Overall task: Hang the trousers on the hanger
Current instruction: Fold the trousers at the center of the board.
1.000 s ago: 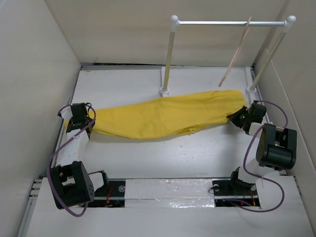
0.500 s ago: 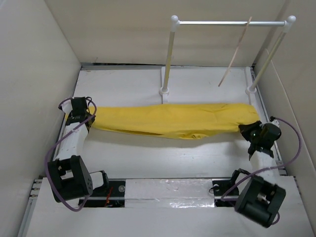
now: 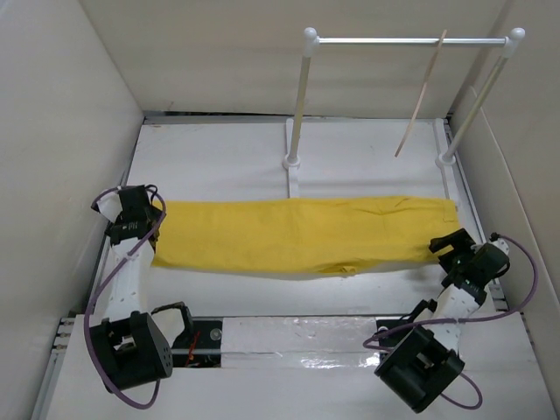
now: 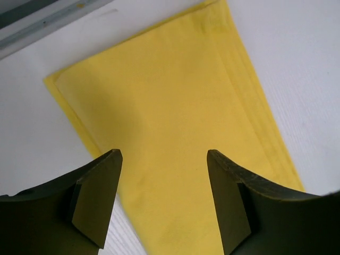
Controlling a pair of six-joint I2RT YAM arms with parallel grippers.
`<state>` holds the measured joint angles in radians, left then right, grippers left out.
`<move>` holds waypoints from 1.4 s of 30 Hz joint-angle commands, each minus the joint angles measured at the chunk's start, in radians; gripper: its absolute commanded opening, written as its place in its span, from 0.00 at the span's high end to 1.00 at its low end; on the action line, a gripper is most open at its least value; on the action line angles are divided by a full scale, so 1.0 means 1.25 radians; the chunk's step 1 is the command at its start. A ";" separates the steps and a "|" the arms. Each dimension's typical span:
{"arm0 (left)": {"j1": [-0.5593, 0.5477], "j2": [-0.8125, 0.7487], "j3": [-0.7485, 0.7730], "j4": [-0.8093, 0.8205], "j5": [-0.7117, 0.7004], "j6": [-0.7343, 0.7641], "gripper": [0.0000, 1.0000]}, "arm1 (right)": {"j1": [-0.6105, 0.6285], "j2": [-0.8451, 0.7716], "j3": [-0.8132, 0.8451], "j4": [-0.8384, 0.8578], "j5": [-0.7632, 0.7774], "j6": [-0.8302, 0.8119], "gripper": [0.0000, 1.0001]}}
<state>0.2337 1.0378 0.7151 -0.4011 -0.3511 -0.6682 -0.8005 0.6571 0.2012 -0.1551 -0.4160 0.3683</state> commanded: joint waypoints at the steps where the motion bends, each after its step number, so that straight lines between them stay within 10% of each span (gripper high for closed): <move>1: 0.005 -0.025 0.050 0.026 -0.017 0.017 0.37 | -0.006 0.030 0.038 0.038 0.043 -0.015 0.12; 4: -0.010 -0.053 0.065 0.065 0.039 0.025 0.42 | -0.006 0.089 0.021 0.096 0.073 -0.001 0.11; 11: -0.214 -0.087 0.046 0.210 0.172 -0.065 1.00 | -0.006 0.230 0.061 0.175 0.054 0.017 0.09; 14: -0.323 -0.074 0.038 0.250 0.164 -0.099 1.00 | -0.006 0.282 0.062 0.228 0.038 0.051 0.15; 17: -0.443 -0.079 0.011 0.302 0.153 -0.127 1.00 | -0.006 0.333 0.049 0.331 -0.018 0.092 0.51; 18: -0.473 -0.089 -0.001 0.315 0.153 -0.133 1.00 | 0.001 0.342 0.048 0.351 -0.035 0.093 0.79; 21: -0.578 -0.106 -0.064 0.388 0.122 -0.149 1.00 | 0.076 0.305 0.053 0.385 -0.064 0.091 0.98; 31: -0.843 -0.004 -0.171 0.457 -0.076 -0.177 1.00 | 0.690 -0.144 0.126 0.118 0.166 0.037 1.00; 42: -1.010 0.116 -0.236 0.478 -0.168 -0.286 1.00 | 1.211 -0.014 0.435 0.064 0.455 0.032 1.00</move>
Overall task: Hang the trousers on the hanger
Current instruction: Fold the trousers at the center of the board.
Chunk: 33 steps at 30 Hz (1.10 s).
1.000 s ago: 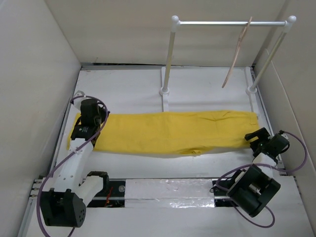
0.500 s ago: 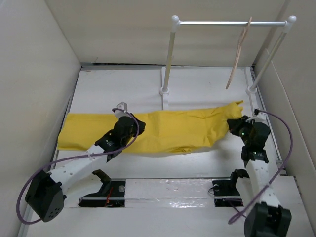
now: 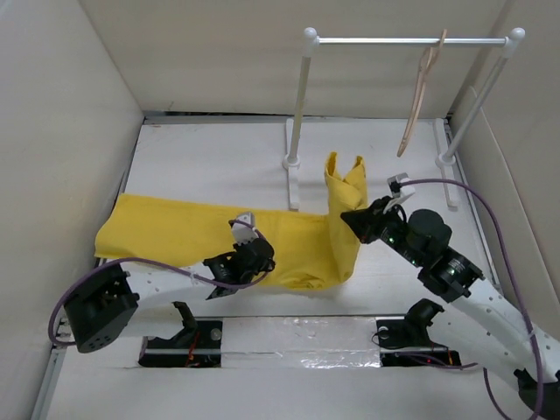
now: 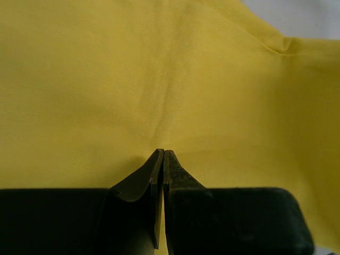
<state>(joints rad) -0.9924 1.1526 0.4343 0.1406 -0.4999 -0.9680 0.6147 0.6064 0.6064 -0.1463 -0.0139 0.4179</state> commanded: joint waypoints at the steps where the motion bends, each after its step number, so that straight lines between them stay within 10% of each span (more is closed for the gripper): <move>1: -0.030 0.063 -0.001 0.043 -0.058 -0.055 1.00 | 0.103 0.042 0.165 0.058 0.163 -0.020 1.00; 12: -0.124 0.311 0.089 0.118 -0.053 -0.096 1.00 | 0.129 0.126 0.478 -0.009 0.211 -0.101 1.00; 23: -0.215 0.683 0.686 -0.002 -0.021 0.001 1.00 | 0.095 0.193 0.609 -0.087 0.167 -0.139 1.00; 26: -0.208 0.631 0.669 0.014 -0.044 0.025 1.00 | 0.084 0.229 0.634 -0.082 0.144 -0.145 1.00; 33: -0.046 0.254 0.346 0.040 -0.017 0.017 0.65 | 0.065 0.322 0.646 -0.039 0.078 -0.140 1.00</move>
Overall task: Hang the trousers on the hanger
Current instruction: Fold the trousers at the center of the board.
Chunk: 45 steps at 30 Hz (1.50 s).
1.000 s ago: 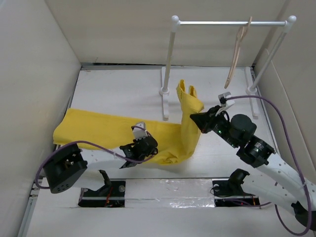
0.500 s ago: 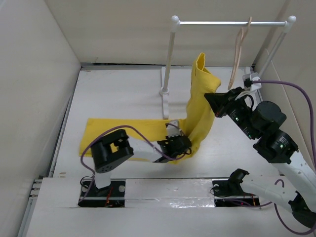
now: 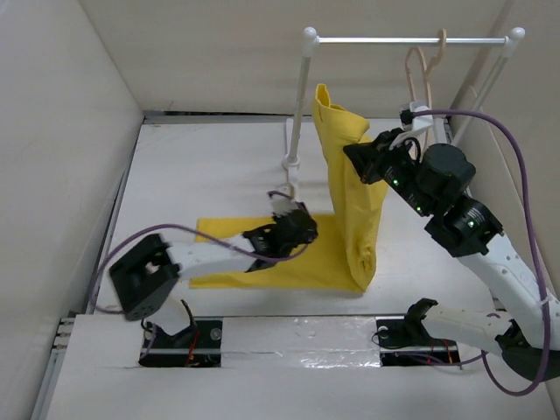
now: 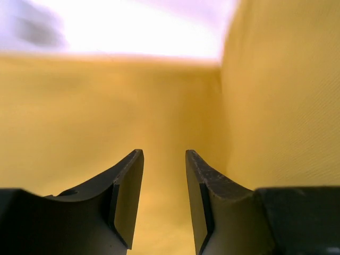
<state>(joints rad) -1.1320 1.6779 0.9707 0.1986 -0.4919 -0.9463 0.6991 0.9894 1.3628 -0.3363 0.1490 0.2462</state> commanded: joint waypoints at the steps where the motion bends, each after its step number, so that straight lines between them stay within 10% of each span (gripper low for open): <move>1: 0.084 -0.285 -0.158 -0.010 -0.029 -0.001 0.65 | 0.005 0.027 0.039 0.118 -0.058 -0.002 1.00; 9: 0.342 -0.843 -0.237 -0.206 0.013 0.092 0.61 | 0.101 0.157 0.035 0.200 -0.022 0.003 1.00; 19: 0.414 -0.963 -0.010 -0.371 0.034 0.163 0.59 | 0.357 0.567 0.073 0.389 0.026 0.057 0.93; 24: 0.414 -1.013 -0.027 -0.391 0.006 0.156 0.55 | 0.450 0.778 0.186 0.333 0.066 0.064 0.24; 29: 0.414 -1.029 -0.076 -0.397 0.011 0.146 0.53 | 0.458 0.726 0.085 0.395 0.038 0.072 0.20; 32: 0.414 -1.029 -0.145 -0.352 0.050 0.134 0.52 | 0.447 0.593 -0.060 0.413 0.076 0.066 0.32; 36: 0.414 -0.999 -0.253 -0.285 0.114 0.112 0.53 | 0.407 0.429 -0.269 0.433 0.135 0.096 0.98; 45: 0.346 -0.773 -0.459 -0.020 0.189 0.094 0.59 | 0.360 0.235 -0.616 0.495 0.191 0.199 1.00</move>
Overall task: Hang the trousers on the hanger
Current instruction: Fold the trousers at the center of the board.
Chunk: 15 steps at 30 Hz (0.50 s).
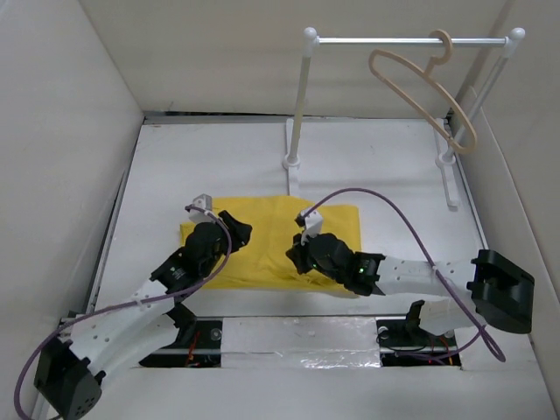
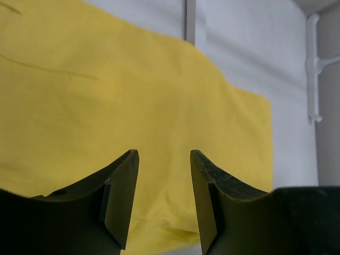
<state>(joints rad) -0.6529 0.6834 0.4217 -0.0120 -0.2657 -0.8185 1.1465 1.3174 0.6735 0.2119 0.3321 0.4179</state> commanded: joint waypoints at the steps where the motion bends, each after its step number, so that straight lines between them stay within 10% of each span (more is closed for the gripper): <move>1: -0.037 0.058 -0.024 0.162 -0.005 -0.009 0.60 | 0.002 -0.033 -0.126 0.082 0.041 0.072 1.00; 9: -0.091 0.213 -0.027 0.280 0.004 0.004 0.75 | 0.029 -0.033 -0.216 0.171 0.032 0.147 1.00; 15: -0.236 0.273 0.108 0.253 -0.160 0.072 0.87 | 0.029 -0.209 -0.035 -0.093 0.107 0.018 1.00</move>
<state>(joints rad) -0.8986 1.0145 0.4580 0.2359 -0.3500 -0.7868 1.1732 1.1698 0.5030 0.1684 0.3641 0.5224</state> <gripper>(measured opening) 0.146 0.009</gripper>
